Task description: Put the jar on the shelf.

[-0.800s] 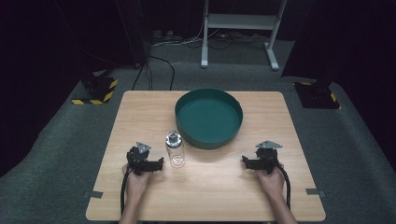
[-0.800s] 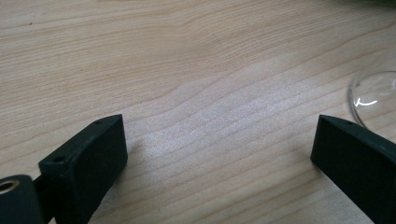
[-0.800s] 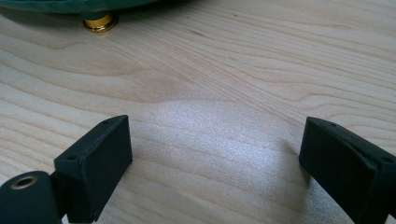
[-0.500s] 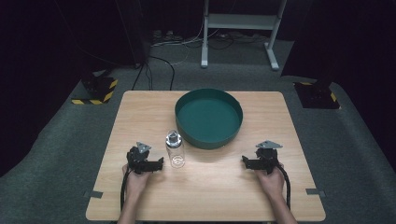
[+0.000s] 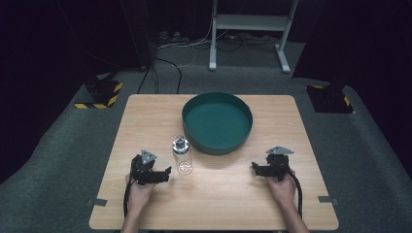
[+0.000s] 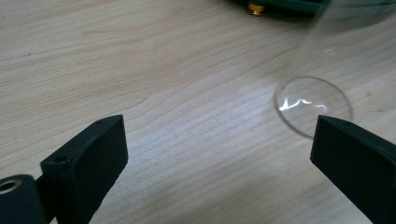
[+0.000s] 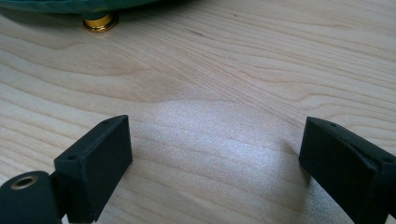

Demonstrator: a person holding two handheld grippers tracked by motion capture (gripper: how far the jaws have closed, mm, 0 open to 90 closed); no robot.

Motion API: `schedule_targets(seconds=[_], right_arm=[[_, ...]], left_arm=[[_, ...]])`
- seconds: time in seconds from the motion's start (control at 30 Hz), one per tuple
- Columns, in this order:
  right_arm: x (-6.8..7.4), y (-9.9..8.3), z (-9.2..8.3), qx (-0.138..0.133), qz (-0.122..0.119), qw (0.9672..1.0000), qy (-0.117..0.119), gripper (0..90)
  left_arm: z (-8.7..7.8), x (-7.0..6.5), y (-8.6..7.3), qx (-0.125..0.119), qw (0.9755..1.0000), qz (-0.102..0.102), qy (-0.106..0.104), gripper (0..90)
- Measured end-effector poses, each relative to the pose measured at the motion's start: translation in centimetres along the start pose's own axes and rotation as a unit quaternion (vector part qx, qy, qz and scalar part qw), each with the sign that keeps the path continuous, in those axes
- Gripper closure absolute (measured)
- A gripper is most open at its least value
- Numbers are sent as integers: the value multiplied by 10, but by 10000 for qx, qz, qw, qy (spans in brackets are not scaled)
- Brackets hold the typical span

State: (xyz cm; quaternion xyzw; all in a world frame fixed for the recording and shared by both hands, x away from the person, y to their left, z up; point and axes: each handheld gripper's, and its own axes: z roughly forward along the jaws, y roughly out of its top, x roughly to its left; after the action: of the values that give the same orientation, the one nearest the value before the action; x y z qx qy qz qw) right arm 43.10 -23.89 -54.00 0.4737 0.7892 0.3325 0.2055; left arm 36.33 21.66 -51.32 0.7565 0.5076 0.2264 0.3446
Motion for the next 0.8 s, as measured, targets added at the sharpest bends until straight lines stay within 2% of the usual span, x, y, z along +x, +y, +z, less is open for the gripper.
schedule_targets(seconds=[0.13,0.43,0.6,0.8], right_arm=[[0,0,0,1,1,10000,0,94],[0,0,0,2,4,10000,1,94],[0,0,0,1,1,10000,0,94],[0,0,0,3,7,10000,2,95]], left_arm=[[-10,-5,1,-161,9997,-10,-182,42],[-20,-20,5,-386,9976,39,-573,45],[-20,-28,9,-462,9964,89,-702,47],[-16,-33,18,-574,9955,110,-752,55]])
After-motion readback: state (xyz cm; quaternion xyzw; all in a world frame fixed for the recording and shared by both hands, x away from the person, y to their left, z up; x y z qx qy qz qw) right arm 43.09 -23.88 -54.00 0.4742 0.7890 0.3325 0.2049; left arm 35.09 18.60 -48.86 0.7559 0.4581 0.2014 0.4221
